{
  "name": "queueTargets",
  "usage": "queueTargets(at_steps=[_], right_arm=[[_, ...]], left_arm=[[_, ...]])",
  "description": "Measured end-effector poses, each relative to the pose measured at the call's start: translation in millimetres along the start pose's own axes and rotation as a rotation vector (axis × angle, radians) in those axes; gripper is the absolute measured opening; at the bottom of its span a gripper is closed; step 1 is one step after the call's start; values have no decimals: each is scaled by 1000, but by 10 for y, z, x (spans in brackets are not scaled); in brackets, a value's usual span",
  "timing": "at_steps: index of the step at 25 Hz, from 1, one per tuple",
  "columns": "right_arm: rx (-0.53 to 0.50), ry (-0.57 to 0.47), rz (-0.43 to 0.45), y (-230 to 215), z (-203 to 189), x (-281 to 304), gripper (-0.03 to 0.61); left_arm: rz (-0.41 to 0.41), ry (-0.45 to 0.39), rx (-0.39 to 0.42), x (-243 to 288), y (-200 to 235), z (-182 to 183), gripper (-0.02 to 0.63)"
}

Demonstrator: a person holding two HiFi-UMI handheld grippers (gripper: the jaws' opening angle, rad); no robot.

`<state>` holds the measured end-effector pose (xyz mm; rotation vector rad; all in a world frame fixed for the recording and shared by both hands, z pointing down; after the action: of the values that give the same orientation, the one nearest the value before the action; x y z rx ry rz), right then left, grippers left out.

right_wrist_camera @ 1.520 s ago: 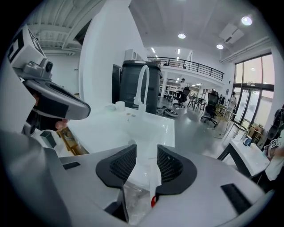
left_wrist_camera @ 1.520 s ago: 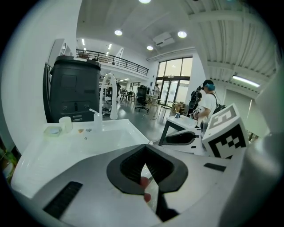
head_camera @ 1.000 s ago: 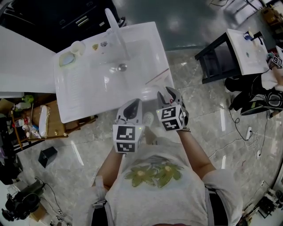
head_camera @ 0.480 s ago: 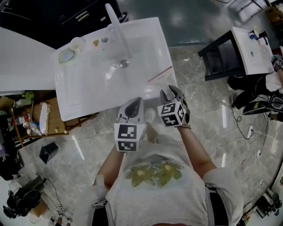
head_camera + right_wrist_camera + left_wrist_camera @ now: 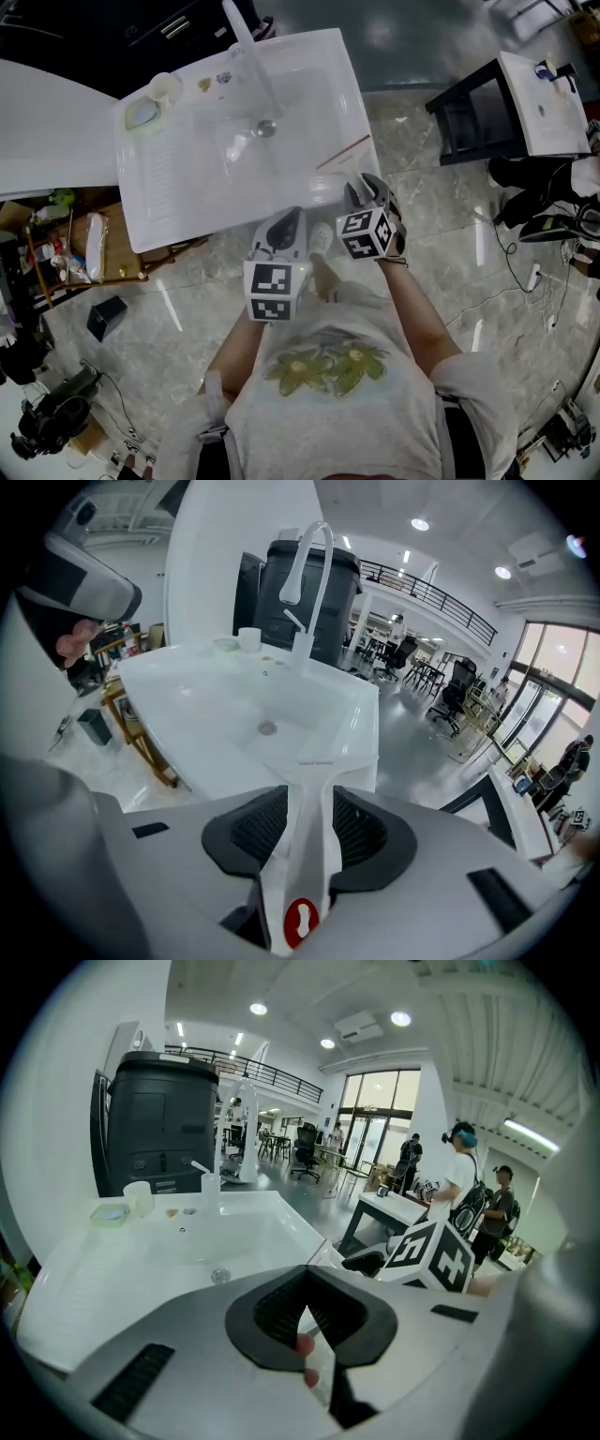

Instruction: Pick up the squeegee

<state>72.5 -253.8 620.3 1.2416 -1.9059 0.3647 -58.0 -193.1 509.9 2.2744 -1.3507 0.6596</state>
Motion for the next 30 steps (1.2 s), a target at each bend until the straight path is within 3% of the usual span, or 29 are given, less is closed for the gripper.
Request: queueTargets(at_steps=[30], right_arm=[[-39,87,-94,-33,-51,241,104]], left_arm=[[1,5,-43,-41,131,-59,9]])
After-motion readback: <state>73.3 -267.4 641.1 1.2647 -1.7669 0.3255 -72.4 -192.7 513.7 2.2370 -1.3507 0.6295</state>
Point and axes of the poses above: the fingertips, and each gripper's own axes: x forward along the fingers, y to its left, z out of its top, the point moved 2 cm from there along -x, backward along the fingers, and after that the axes turned 9 degrees about x, right-handed, at the moved point
